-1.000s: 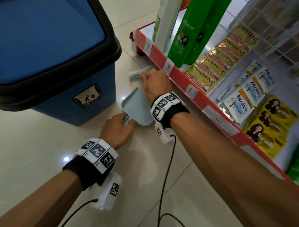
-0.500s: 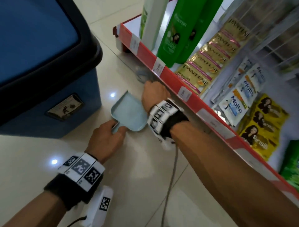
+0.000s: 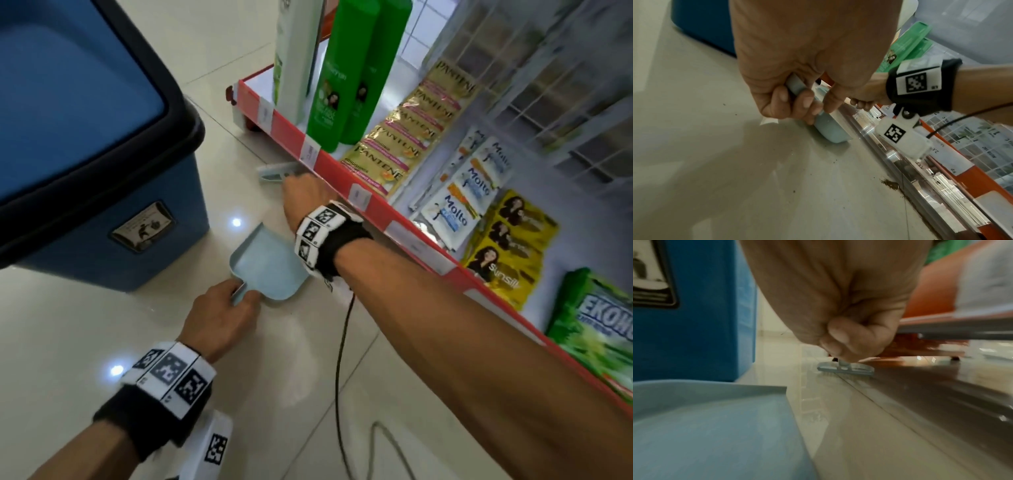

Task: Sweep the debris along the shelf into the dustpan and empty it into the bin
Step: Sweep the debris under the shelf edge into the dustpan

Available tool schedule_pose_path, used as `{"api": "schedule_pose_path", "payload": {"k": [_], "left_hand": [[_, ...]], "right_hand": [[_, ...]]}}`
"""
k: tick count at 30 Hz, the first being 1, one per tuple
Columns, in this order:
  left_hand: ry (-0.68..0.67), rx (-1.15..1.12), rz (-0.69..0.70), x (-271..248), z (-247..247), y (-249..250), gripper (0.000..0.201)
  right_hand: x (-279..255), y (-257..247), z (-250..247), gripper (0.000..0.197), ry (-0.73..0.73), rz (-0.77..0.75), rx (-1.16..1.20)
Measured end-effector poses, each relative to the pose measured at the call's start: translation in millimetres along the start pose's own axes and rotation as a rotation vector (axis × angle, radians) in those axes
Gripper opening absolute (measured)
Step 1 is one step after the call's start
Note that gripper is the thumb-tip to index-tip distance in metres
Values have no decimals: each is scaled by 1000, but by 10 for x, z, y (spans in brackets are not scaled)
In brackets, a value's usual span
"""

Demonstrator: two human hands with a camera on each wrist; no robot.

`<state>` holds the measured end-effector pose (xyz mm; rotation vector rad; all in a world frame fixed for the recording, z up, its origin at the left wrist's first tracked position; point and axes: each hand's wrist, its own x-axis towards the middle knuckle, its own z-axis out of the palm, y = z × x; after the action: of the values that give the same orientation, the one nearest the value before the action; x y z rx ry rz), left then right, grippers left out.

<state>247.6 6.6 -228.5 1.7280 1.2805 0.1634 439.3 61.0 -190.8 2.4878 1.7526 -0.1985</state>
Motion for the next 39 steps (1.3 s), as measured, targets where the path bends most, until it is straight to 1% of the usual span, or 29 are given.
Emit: {"api": "schedule_pose_path", "payload": {"k": [3,5,7,9,10,13,15,17,19,21,24,26,28,30,33,36,39], "left_hand": [[-18,7,7,-20,13,-30,25],[-30,20,21,-22,45,-53,26],[-43,14,31,-31,89,-60,29],[-60,1,48,-66,150,-74,31],[-69,-10,63,-92,180,-82,32],[-93,-39,96,-144,235,-88,33],[-88,-59,107,-137,247,-90,32],[-80,-64,118,-119,248,-78,32],[-70,-53,135,-100,244,-56,35],[-71,-34,148,-95,247,-27,36],[-83,-27,153,-106,291,0,38],[-88,-20,165,-148,348,14,40],[-98,-12,185,-206,407,35,40],[-115,18,200,-268,442,57,42],[-106,66,201,-349,421,101,41],[-86,116,206,-421,401,148,39],[-87,153,199,-479,438,194,49]], "right_hand": [[-333,326,48,23,-41,32,-4],[-720,604,68,21,-108,79,41],[-1149,870,44,17,-142,101,13],[-1458,1041,-22,16,-140,92,-1],[-1530,1078,-69,18,-132,83,13],[-1461,1025,-194,26,-68,39,149],[-1240,901,-220,27,1,-4,185],[-988,737,-192,26,28,-1,178],[-803,612,-171,24,-16,27,129],[-779,620,-152,23,-102,60,61],[-1088,889,-83,23,-201,106,66],[-1459,1133,-15,24,-269,112,79],[-1848,1356,28,29,-294,114,40],[-2127,1527,16,31,-276,125,16],[-2286,1616,-77,29,-233,119,29],[-2214,1556,-130,25,-118,47,92],[-1981,1407,-53,26,-4,-15,147]]}}
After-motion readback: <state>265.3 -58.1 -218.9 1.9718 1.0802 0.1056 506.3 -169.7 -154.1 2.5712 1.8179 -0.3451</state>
